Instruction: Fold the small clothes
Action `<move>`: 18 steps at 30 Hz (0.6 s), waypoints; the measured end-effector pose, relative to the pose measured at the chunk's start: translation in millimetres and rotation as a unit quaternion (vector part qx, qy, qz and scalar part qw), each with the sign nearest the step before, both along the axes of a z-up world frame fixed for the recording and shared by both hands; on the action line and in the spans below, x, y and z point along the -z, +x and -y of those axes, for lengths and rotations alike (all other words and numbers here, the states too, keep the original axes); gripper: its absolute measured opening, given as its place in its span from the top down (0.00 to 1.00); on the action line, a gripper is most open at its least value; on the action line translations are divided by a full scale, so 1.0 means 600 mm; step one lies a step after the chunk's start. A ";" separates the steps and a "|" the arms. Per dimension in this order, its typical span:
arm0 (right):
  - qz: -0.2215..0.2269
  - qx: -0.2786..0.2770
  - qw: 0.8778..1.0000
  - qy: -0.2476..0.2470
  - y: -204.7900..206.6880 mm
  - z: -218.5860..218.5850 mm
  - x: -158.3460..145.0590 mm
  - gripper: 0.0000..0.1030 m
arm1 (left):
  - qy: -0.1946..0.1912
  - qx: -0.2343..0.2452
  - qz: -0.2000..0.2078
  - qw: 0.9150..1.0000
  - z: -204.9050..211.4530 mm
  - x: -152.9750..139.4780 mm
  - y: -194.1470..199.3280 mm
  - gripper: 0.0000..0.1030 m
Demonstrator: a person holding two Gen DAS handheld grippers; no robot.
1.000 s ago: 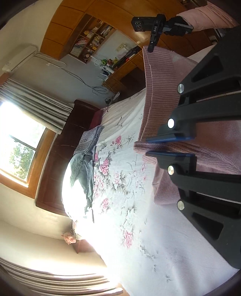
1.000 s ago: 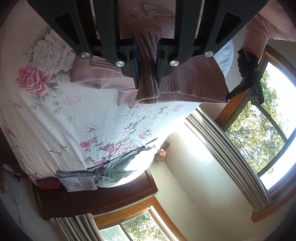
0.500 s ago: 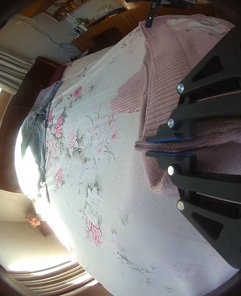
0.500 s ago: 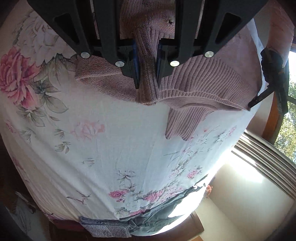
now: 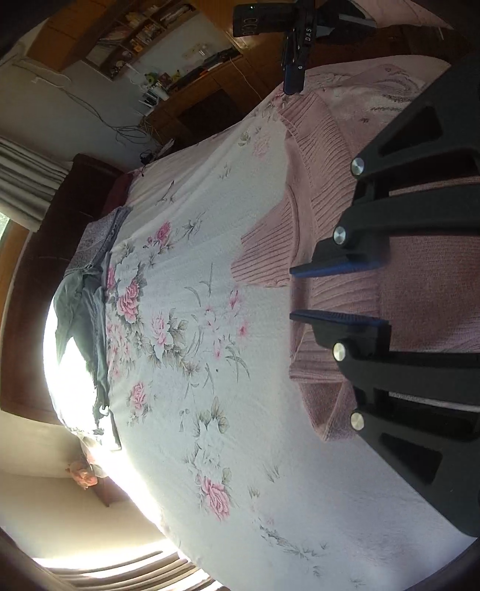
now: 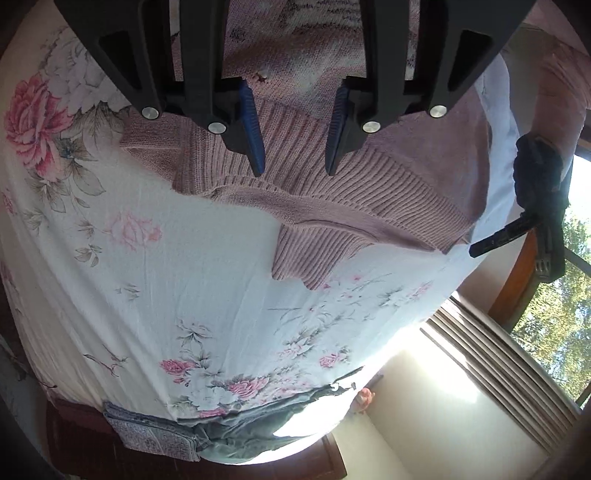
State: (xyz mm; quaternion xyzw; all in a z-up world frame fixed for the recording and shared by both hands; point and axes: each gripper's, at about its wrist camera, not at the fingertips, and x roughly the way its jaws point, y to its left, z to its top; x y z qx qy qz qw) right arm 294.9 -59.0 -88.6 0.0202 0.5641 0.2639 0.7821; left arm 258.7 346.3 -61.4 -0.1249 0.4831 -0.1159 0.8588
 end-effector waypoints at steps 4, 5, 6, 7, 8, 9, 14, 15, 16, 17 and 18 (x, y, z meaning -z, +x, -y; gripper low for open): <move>-0.033 0.009 0.998 -0.055 0.004 -0.001 0.067 0.67 | 0.039 0.021 -0.044 0.998 0.026 0.074 0.007 0.84; -0.042 0.013 0.998 -0.050 0.004 0.007 0.083 0.67 | 0.038 0.022 -0.046 0.998 0.024 0.089 0.006 0.83; -0.044 0.017 0.998 -0.039 0.002 0.015 0.093 0.67 | 0.035 0.022 -0.037 0.998 0.020 0.096 0.004 0.84; -0.047 0.020 0.998 -0.029 0.002 0.021 0.098 0.67 | 0.029 0.022 -0.034 0.999 0.015 0.101 0.003 0.85; -0.050 0.022 0.998 -0.022 0.003 0.024 0.099 0.66 | 0.021 0.020 -0.034 0.999 0.010 0.102 0.003 0.85; -0.052 0.020 0.998 -0.020 0.005 0.024 0.098 0.66 | 0.015 0.018 -0.036 0.999 0.007 0.102 0.004 0.85; -0.042 -0.001 0.999 -0.014 0.034 -0.004 0.057 0.59 | -0.004 0.018 -0.046 0.999 0.008 0.072 0.022 0.80; -0.043 0.002 0.999 0.001 0.049 -0.012 0.049 0.57 | -0.009 0.018 -0.043 0.999 0.010 0.063 0.032 0.77; -0.047 0.006 0.999 0.015 0.067 -0.022 0.046 0.56 | -0.008 0.018 -0.040 0.999 0.013 0.055 0.046 0.74; -0.052 0.008 0.998 0.023 0.087 -0.035 0.045 0.56 | -0.004 0.020 -0.038 0.999 0.020 0.049 0.063 0.70; -0.059 0.011 0.998 0.031 0.107 -0.048 0.049 0.56 | -0.007 0.024 -0.041 0.999 0.026 0.047 0.082 0.67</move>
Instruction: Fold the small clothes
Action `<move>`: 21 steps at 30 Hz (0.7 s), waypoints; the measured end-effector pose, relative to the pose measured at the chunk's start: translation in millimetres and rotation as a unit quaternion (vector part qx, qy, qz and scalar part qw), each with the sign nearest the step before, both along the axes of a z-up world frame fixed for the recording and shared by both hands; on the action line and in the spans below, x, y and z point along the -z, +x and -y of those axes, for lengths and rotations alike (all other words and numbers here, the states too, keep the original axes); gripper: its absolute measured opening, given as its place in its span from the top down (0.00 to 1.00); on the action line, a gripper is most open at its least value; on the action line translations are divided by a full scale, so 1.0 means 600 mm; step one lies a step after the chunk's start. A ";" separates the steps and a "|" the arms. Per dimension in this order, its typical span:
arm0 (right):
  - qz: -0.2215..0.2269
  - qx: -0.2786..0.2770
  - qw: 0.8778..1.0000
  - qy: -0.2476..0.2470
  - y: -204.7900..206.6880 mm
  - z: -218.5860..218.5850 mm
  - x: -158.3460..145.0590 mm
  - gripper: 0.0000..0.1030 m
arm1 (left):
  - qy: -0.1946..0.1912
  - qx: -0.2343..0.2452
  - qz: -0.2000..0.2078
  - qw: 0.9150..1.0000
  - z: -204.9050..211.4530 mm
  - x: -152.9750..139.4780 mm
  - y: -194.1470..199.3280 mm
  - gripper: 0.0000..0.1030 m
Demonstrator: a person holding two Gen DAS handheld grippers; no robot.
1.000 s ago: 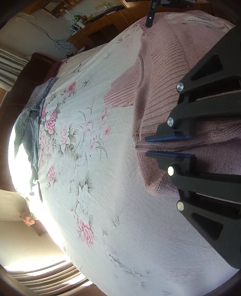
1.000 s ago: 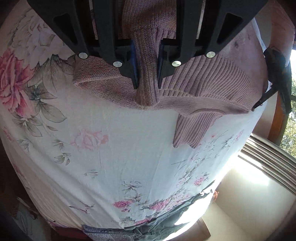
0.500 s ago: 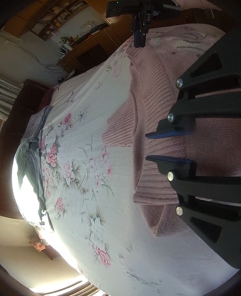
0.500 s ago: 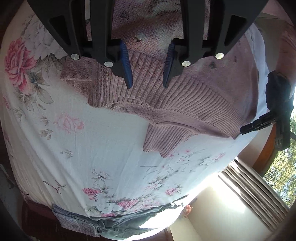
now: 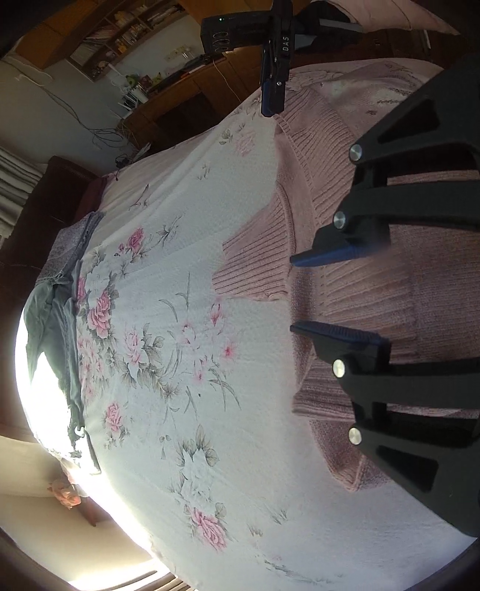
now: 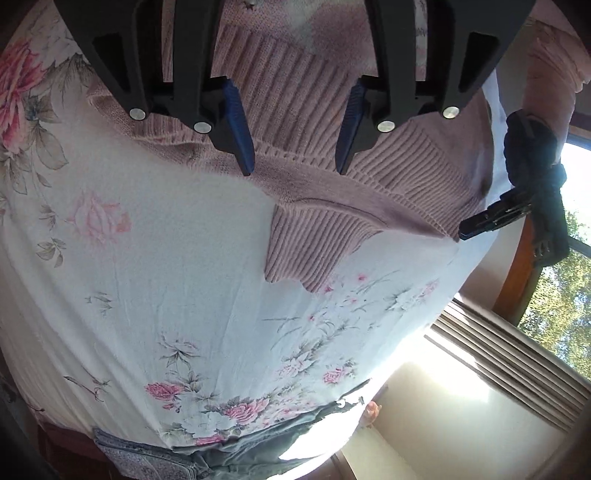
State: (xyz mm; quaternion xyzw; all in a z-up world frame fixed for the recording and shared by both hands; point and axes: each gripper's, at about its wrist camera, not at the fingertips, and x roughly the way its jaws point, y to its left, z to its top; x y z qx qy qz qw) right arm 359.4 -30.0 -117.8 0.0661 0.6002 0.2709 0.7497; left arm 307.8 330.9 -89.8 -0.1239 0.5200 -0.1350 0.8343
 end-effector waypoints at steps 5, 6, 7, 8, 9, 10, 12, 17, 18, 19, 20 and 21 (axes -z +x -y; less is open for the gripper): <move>-0.091 0.040 0.995 0.033 0.103 -0.057 0.073 0.52 | -0.027 0.016 -0.074 0.997 0.041 0.054 0.102 0.63; -0.103 0.044 0.993 0.030 0.117 -0.067 0.090 0.51 | -0.028 0.021 -0.087 0.996 0.049 0.069 0.118 0.62; -0.115 0.049 0.992 0.025 0.128 -0.077 0.106 0.49 | -0.031 0.024 -0.102 0.994 0.055 0.086 0.131 0.61; -0.126 0.052 0.990 0.022 0.138 -0.087 0.123 0.47 | -0.033 0.024 -0.117 0.992 0.060 0.105 0.142 0.61; -0.134 0.052 0.989 0.018 0.145 -0.094 0.139 0.46 | -0.037 0.023 -0.133 0.990 0.063 0.123 0.152 0.61; -0.139 0.051 0.989 0.013 0.150 -0.102 0.153 0.46 | -0.042 0.021 -0.150 0.987 0.065 0.142 0.160 0.61; -0.144 0.050 0.988 -0.004 0.159 -0.114 0.179 0.45 | -0.055 0.018 -0.182 0.981 0.067 0.171 0.175 0.61; -0.167 0.069 0.983 -0.016 0.180 -0.123 0.231 0.40 | -0.064 0.016 -0.207 0.976 0.075 0.199 0.210 0.49; -0.170 0.071 0.983 -0.014 0.184 -0.124 0.239 0.39 | -0.057 0.018 -0.211 0.976 0.079 0.205 0.217 0.47; -0.173 0.072 0.982 -0.012 0.186 -0.126 0.245 0.38 | -0.048 0.022 -0.218 0.975 0.083 0.213 0.222 0.46; -0.175 0.072 0.982 -0.009 0.186 -0.128 0.250 0.38 | -0.042 0.023 -0.227 0.973 0.086 0.224 0.228 0.46; -0.177 0.072 0.982 -0.008 0.187 -0.130 0.254 0.38 | -0.039 0.021 -0.237 0.970 0.088 0.237 0.231 0.45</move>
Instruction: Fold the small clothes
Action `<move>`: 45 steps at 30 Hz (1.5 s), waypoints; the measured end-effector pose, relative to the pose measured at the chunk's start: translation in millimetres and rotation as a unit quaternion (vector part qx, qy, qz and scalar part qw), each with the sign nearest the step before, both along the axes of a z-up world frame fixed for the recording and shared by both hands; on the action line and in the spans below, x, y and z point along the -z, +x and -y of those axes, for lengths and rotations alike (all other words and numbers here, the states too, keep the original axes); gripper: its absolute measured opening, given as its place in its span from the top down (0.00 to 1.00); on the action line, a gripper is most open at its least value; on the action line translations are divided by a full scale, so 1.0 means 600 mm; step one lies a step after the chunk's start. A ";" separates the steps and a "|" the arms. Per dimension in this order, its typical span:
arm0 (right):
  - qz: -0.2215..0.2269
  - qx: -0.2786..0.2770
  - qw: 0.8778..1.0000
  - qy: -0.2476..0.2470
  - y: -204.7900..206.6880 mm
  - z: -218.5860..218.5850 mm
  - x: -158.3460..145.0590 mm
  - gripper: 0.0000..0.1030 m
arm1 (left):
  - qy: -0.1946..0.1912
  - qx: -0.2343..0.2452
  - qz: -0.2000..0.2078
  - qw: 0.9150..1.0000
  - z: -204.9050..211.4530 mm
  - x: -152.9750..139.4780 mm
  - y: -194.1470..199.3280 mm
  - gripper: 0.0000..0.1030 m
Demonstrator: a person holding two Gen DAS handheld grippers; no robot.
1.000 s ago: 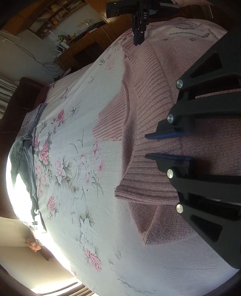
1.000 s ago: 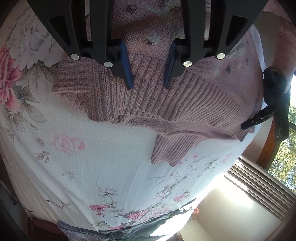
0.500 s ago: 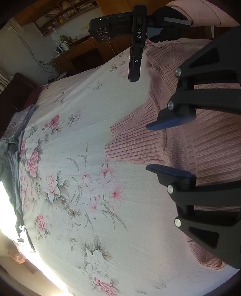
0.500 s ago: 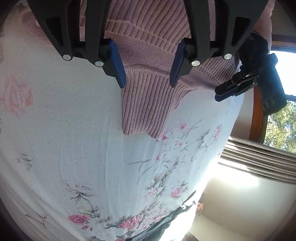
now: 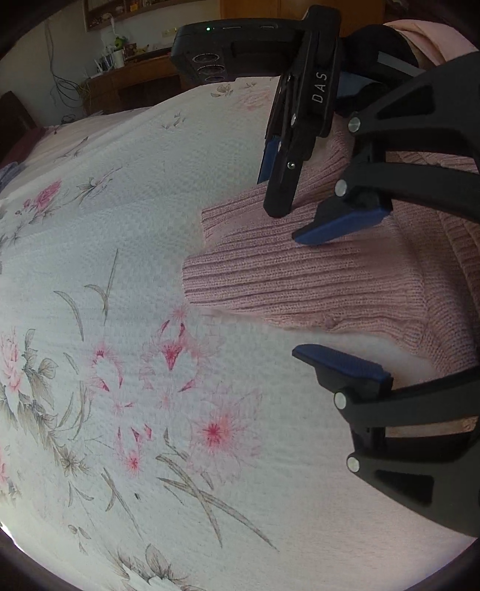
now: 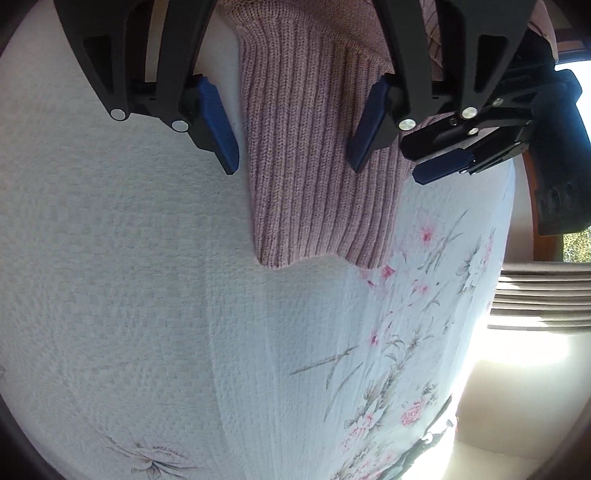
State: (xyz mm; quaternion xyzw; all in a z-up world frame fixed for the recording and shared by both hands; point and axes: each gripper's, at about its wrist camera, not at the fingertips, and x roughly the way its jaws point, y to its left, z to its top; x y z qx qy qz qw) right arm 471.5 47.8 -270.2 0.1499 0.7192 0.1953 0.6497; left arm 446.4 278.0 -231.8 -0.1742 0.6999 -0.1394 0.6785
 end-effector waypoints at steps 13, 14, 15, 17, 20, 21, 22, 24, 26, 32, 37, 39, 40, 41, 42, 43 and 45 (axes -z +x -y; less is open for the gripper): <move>0.102 0.011 0.990 0.096 -0.025 0.019 -0.111 0.92 | -0.101 -0.007 0.097 0.990 0.004 -0.063 -0.012 0.88; 0.114 0.011 0.987 0.110 -0.033 0.026 -0.130 0.92 | -0.108 -0.009 0.116 0.987 0.000 -0.083 -0.021 0.89; 0.125 0.009 0.984 0.124 -0.040 0.030 -0.150 0.92 | -0.115 -0.010 0.135 0.984 -0.004 -0.104 -0.030 0.89; 0.154 -0.001 0.977 0.148 -0.061 0.038 -0.192 0.92 | -0.125 -0.011 0.173 0.977 -0.012 -0.147 -0.054 0.89; 0.196 -0.024 0.966 0.165 -0.101 0.040 -0.252 0.92 | -0.142 -0.013 0.224 0.964 -0.020 -0.209 -0.103 0.90; 0.213 -0.034 0.962 0.166 -0.117 0.041 -0.272 0.92 | -0.141 -0.008 0.243 0.960 -0.021 -0.229 -0.124 0.90; 0.227 -0.044 0.958 0.168 -0.135 0.037 -0.290 0.92 | -0.139 -0.003 0.262 0.955 -0.022 -0.250 -0.146 0.90; 0.254 -0.064 0.949 0.173 -0.174 0.035 -0.325 0.92 | -0.133 0.011 0.296 0.946 -0.020 -0.288 -0.192 0.90; 0.280 -0.088 0.942 0.166 -0.222 0.036 -0.354 0.92 | -0.126 0.025 0.324 0.937 -0.021 -0.316 -0.246 0.90; 0.328 -0.154 0.924 0.121 -0.381 0.037 -0.387 0.91 | -0.094 0.079 0.391 0.912 -0.005 -0.354 -0.391 0.90; 0.307 -0.180 0.933 0.061 -0.433 0.031 -0.319 0.91 | -0.037 0.128 0.351 0.927 0.009 -0.282 -0.447 0.89; 0.305 -0.182 0.934 0.045 -0.435 0.028 -0.297 0.91 | -0.028 0.129 0.326 0.936 0.001 -0.256 -0.452 0.88; 0.310 -0.186 0.932 0.035 -0.439 0.024 -0.293 0.91 | -0.030 0.124 0.324 0.937 -0.009 -0.252 -0.457 0.89; 0.314 -0.187 0.930 0.031 -0.441 0.022 -0.292 0.91 | -0.038 0.115 0.324 0.938 -0.020 -0.256 -0.460 0.90; 0.319 -0.188 0.928 0.027 -0.443 0.020 -0.292 0.91 | -0.051 0.105 0.322 0.939 -0.034 -0.262 -0.459 0.89; 0.322 -0.189 0.927 0.025 -0.446 0.019 -0.292 0.90 | -0.065 0.092 0.327 0.938 -0.047 -0.274 -0.459 0.88; 0.326 -0.195 0.925 0.018 -0.451 0.018 -0.290 0.90 | -0.081 0.066 0.348 0.932 -0.064 -0.307 -0.450 0.88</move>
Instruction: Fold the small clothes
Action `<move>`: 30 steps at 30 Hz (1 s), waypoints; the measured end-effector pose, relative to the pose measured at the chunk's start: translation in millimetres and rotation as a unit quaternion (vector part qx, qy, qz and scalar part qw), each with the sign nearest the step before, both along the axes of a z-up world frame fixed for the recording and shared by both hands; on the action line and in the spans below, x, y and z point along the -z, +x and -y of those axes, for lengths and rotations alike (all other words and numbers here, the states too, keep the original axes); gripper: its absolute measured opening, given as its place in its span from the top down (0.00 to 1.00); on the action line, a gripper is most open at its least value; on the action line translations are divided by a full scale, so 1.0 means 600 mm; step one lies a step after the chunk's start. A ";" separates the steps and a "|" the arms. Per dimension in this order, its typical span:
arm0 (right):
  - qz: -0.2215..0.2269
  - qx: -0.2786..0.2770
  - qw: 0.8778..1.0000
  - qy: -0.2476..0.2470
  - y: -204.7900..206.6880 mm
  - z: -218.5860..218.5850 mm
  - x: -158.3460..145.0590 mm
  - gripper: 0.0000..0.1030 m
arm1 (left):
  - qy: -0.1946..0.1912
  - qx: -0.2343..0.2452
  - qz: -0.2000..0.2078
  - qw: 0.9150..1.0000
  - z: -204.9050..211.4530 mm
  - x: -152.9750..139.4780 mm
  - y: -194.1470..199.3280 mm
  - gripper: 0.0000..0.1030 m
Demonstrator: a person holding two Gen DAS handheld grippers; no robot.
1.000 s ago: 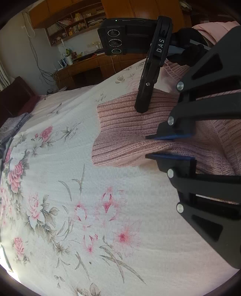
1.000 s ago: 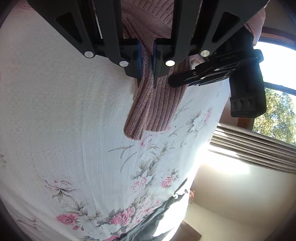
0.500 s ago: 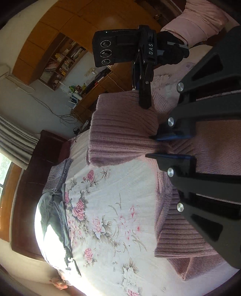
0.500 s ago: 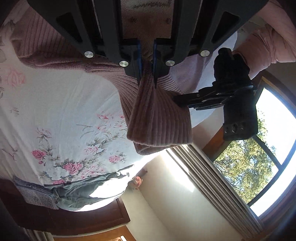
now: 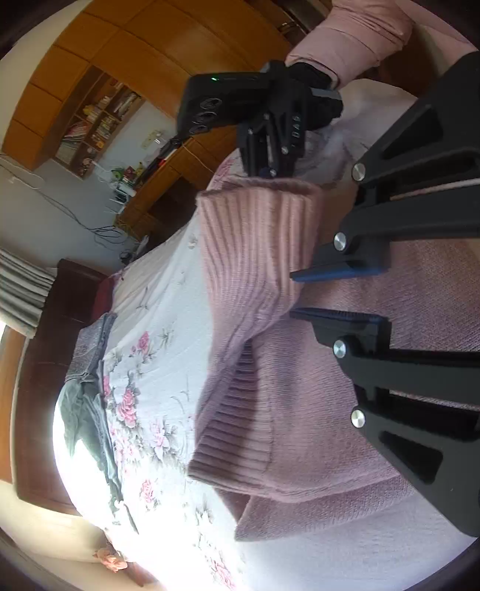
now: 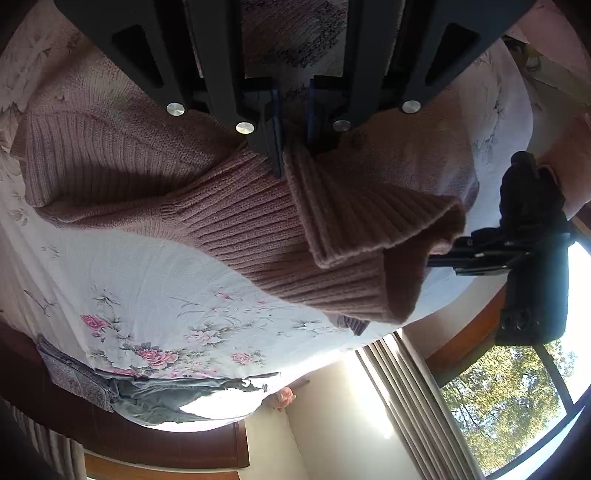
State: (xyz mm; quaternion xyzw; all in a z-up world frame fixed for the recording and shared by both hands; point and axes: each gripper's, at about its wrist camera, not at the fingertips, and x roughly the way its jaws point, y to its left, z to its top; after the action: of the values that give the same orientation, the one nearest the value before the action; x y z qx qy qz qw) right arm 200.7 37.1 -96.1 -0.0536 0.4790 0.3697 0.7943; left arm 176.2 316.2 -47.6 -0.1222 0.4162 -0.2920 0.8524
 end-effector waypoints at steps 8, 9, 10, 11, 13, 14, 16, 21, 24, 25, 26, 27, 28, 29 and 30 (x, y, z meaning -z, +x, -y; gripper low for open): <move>-0.010 0.000 1.000 0.008 -0.008 0.007 -0.006 0.78 | 0.013 0.037 -0.013 0.999 0.109 -0.034 0.085 0.76; -0.016 0.001 1.000 0.015 -0.011 0.013 -0.010 0.76 | 0.034 0.049 -0.019 0.998 0.128 -0.024 0.079 0.76; -0.023 0.004 0.999 0.022 -0.014 0.021 -0.015 0.74 | 0.053 0.057 -0.029 0.997 0.142 -0.010 0.077 0.77; -0.034 0.009 0.999 0.028 -0.016 0.030 -0.019 0.73 | 0.063 0.063 -0.037 0.995 0.149 0.004 0.069 0.77; -0.058 0.018 0.997 0.052 -0.019 0.051 -0.030 0.72 | 0.076 0.070 -0.041 0.994 0.150 0.024 0.047 0.76; -0.069 0.026 0.995 0.067 -0.019 0.061 -0.035 0.69 | 0.087 0.069 -0.035 0.993 0.150 0.029 0.033 0.75; -0.109 0.050 0.988 0.099 -0.010 0.075 -0.036 0.61 | 0.098 0.068 -0.020 0.993 0.145 0.035 0.005 0.73; -0.179 0.110 0.970 0.122 0.026 0.066 -0.006 0.51 | 0.086 0.047 -0.022 0.995 0.132 0.040 -0.011 0.70; -0.212 0.125 0.960 0.134 0.035 0.044 0.016 0.51 | 0.097 0.043 -0.014 0.994 0.138 0.040 -0.020 0.69; -0.215 0.127 0.958 0.138 0.037 0.036 0.020 0.56 | 0.101 0.044 -0.010 0.994 0.140 0.039 -0.023 0.68; -0.217 0.130 0.958 0.133 0.039 0.027 0.023 0.75 | 0.106 0.043 -0.008 0.993 0.142 0.037 -0.025 0.68; -0.222 0.133 0.958 0.126 0.041 0.019 0.027 0.83 | 0.109 0.043 -0.007 0.993 0.143 0.035 -0.027 0.68; -0.224 0.139 0.957 0.119 0.043 0.015 0.028 0.89 | 0.110 0.042 -0.010 0.993 0.142 0.031 -0.029 0.68; -0.219 0.142 0.958 0.116 0.041 0.013 0.024 0.89 | 0.105 0.041 -0.013 0.994 0.138 0.025 -0.031 0.68; -0.210 0.143 0.961 0.113 0.037 0.014 0.015 0.90 | 0.097 0.038 -0.011 0.994 0.131 0.016 -0.035 0.67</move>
State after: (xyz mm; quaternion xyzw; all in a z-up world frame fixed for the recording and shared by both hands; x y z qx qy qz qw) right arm 222.8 29.0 -104.9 0.1840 0.5928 0.3070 0.7214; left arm 155.2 237.4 -57.0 -0.0261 0.4561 -0.2807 0.8441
